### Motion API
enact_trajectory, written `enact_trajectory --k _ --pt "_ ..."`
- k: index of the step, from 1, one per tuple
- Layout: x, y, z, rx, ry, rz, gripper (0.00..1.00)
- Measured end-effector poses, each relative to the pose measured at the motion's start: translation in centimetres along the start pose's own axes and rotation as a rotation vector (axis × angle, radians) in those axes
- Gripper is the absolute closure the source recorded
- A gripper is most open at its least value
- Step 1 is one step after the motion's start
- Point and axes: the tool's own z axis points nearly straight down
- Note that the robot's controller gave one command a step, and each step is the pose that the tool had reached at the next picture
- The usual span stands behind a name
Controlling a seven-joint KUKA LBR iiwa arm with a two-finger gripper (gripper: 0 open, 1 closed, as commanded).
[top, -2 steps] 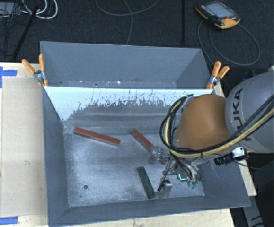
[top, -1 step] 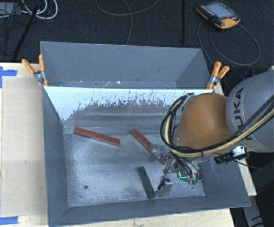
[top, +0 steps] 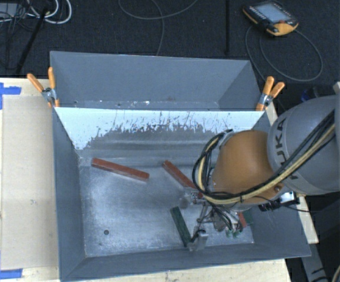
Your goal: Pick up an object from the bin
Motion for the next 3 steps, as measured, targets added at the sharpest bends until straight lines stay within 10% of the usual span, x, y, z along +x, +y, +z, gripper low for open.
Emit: enact_trajectory --k 1,2,3 --pt "-3.8 -2.3 3.5 0.002 0.009 0.073 1.00" --pt "-3.9 -2.3 3.5 0.002 0.009 0.073 1.00" --pt "-4.4 -5.1 -7.0 0.000 0.005 0.020 1.00"
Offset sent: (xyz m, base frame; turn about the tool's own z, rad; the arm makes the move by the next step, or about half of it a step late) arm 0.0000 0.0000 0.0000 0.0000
